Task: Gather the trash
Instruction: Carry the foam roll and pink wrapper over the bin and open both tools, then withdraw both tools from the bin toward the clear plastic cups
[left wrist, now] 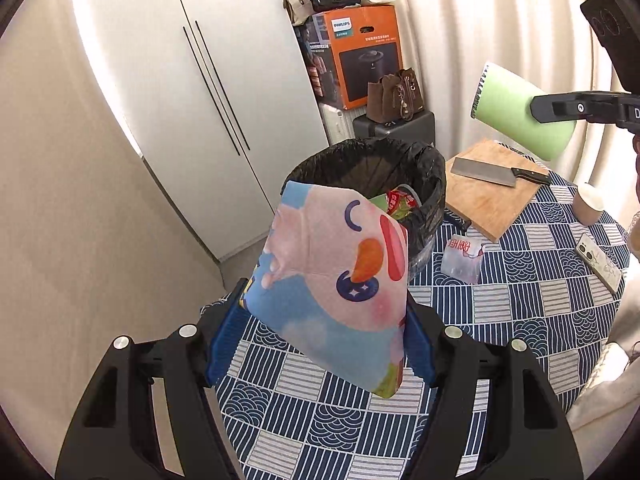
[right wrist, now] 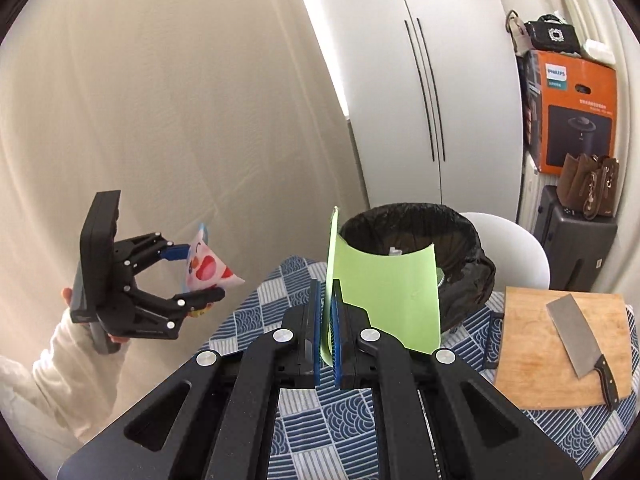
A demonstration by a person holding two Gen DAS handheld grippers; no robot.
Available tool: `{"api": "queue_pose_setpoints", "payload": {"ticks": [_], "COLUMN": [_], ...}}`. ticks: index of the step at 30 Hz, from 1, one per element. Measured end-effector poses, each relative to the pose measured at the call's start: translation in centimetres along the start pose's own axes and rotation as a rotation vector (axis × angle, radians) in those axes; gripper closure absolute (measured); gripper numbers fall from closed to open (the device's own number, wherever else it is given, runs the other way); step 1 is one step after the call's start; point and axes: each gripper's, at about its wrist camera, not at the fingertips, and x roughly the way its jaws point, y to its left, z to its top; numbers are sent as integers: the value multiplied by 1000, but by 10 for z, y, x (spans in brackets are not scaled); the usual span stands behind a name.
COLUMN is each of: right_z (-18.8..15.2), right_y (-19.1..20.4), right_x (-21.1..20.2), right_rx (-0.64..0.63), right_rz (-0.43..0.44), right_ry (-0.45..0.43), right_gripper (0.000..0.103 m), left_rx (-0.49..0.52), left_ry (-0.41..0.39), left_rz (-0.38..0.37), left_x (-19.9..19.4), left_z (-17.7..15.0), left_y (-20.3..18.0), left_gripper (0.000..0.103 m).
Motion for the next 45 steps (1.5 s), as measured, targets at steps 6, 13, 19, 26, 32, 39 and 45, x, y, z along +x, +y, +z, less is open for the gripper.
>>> {"api": "queue_pose_setpoints", "payload": {"ticks": [6,13,19,26,32,39,45], "right_z": [36,62,72,77,77,59,35], "right_y": [-5,-29,-48,-66,-74,-84,-94], "right_x": [20,61,96,128,113,97,85], "right_rx": [-3,13,19,62,101,114,133], "right_rz": [-35,-66,-94,-46,-76,-161,-196], "right_ry": [-19,-4,26,45,-42,-24,22], "right_gripper": [99,99,98,79,24,18,17], "left_rx": [6,26,46,68,58,37,10], "left_ry": [-59,-110,-111,-143,-124,-58,-30], "left_rz": [-49,-158,-235,-375,-367,-319,-273], "left_x": [30,68,111,143,148,143,117], "left_z": [28,56,74,80,71,56,45], "left_y": [18,26,25,19,18,16,15], "left_gripper": [34,34,34,17,6,6,6]}}
